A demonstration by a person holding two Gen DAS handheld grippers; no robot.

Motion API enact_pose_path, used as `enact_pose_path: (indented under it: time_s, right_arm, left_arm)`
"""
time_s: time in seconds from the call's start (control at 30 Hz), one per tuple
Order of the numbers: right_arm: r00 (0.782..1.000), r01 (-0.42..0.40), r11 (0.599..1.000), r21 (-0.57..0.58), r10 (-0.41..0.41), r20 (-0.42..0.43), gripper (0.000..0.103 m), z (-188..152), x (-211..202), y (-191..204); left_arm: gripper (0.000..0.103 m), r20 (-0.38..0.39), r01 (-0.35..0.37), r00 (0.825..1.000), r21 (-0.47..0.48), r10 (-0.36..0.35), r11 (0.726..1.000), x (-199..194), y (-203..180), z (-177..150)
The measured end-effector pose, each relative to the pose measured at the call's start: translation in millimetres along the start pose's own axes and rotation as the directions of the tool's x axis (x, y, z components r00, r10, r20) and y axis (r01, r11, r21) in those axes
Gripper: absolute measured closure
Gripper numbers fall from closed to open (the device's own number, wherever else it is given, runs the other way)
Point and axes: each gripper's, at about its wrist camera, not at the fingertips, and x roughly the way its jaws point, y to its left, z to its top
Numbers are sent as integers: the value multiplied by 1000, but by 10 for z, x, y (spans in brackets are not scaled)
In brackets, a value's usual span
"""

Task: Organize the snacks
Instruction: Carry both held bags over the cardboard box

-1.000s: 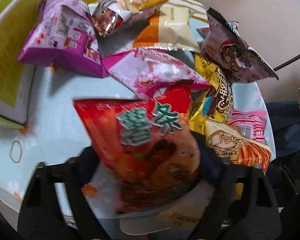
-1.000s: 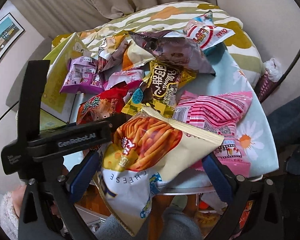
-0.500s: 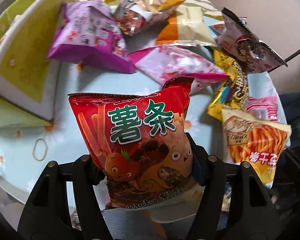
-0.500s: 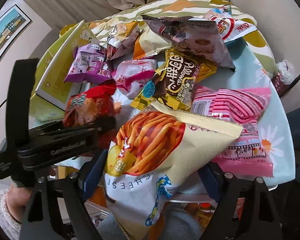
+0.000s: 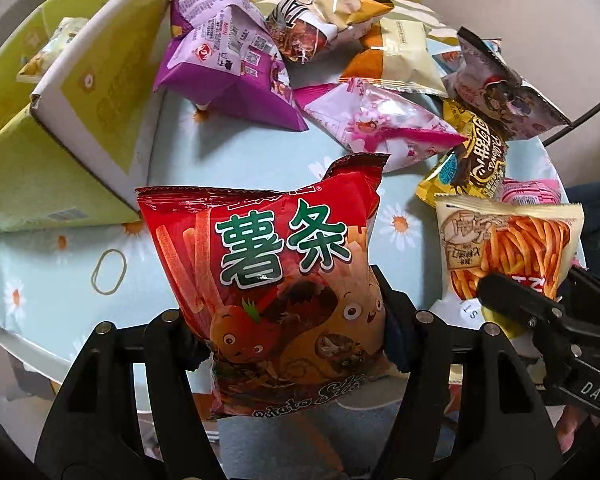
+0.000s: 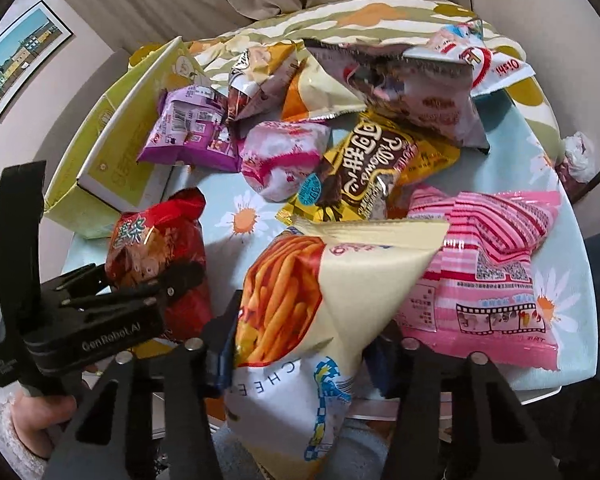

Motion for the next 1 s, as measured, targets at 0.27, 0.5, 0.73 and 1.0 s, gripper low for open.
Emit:
enact_pose_path:
  time_s: [0.27, 0.5, 0.73, 1.0]
  right_arm:
    - [999, 6, 1000, -23, -5, 34, 60, 17, -126, 87]
    - [996, 0, 998, -66, 6, 84, 60, 156, -438, 234]
    - [987, 3, 990, -139, 19, 158, 60, 457, -727, 547]
    - [969, -18, 978, -210, 69, 239, 60, 937, -834, 1094]
  left_arm:
    - [38, 39, -12, 999, 17, 11, 1000, -265, -100, -47]
    - [38, 77, 1, 997, -10, 0, 1000, -667, -83, -42]
    - [38, 162, 13, 987, -17, -10, 1000, -1129, 16, 137]
    - [38, 268, 21, 963, -78, 1, 997, -1644, 564, 545]
